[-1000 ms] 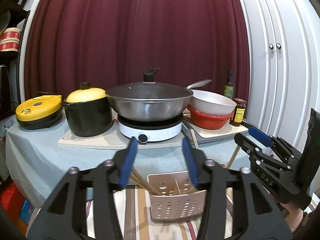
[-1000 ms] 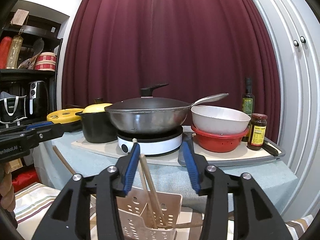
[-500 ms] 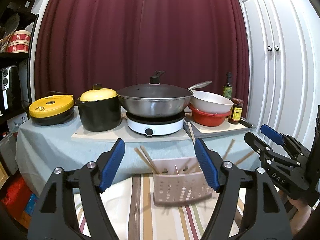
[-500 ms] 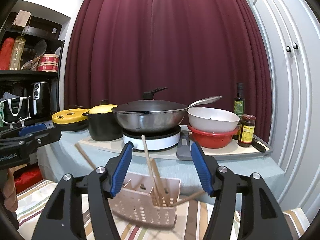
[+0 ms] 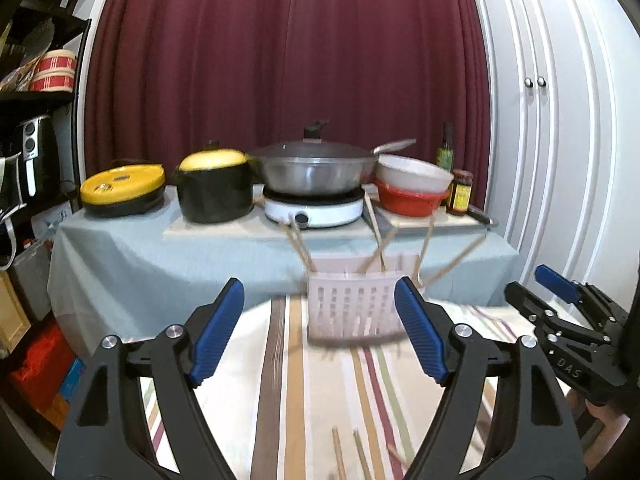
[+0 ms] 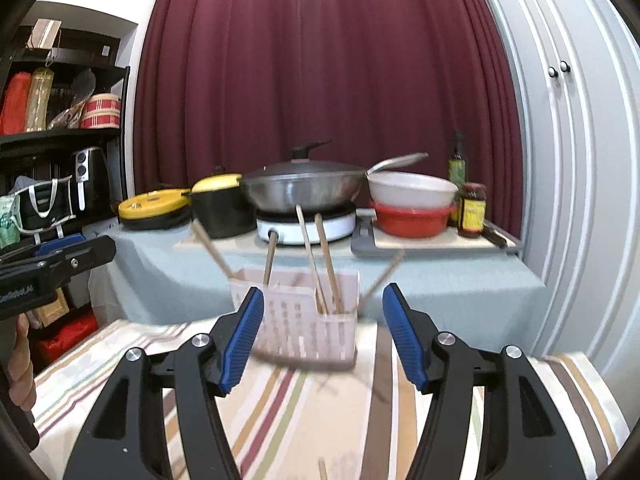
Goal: Organize utensils
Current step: 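Move both tools back over the remaining chopsticks on the cloth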
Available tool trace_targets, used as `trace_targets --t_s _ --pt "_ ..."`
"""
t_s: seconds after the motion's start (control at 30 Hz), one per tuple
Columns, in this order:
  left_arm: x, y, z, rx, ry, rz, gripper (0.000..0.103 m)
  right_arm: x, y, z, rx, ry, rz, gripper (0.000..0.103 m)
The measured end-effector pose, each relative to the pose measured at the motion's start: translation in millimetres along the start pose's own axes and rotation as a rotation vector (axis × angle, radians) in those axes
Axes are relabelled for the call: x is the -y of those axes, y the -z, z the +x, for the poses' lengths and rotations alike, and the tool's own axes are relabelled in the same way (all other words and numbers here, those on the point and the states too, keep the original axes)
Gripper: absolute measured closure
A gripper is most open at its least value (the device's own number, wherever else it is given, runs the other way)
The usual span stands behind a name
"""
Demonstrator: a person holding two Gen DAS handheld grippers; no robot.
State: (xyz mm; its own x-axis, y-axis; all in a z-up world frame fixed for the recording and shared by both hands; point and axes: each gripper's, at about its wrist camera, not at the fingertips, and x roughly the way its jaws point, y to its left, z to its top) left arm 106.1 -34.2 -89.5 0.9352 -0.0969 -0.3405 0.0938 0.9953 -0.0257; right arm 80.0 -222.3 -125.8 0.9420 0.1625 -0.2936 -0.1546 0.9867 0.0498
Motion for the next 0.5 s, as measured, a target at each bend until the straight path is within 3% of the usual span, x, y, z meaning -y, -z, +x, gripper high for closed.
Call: trace_targets --t_s 0.5 --pt "-12 118 -44 -0.202 -0.06 -0.012 0.025 -4 113 -73 -0.169 0.041 -0.026 0.042"
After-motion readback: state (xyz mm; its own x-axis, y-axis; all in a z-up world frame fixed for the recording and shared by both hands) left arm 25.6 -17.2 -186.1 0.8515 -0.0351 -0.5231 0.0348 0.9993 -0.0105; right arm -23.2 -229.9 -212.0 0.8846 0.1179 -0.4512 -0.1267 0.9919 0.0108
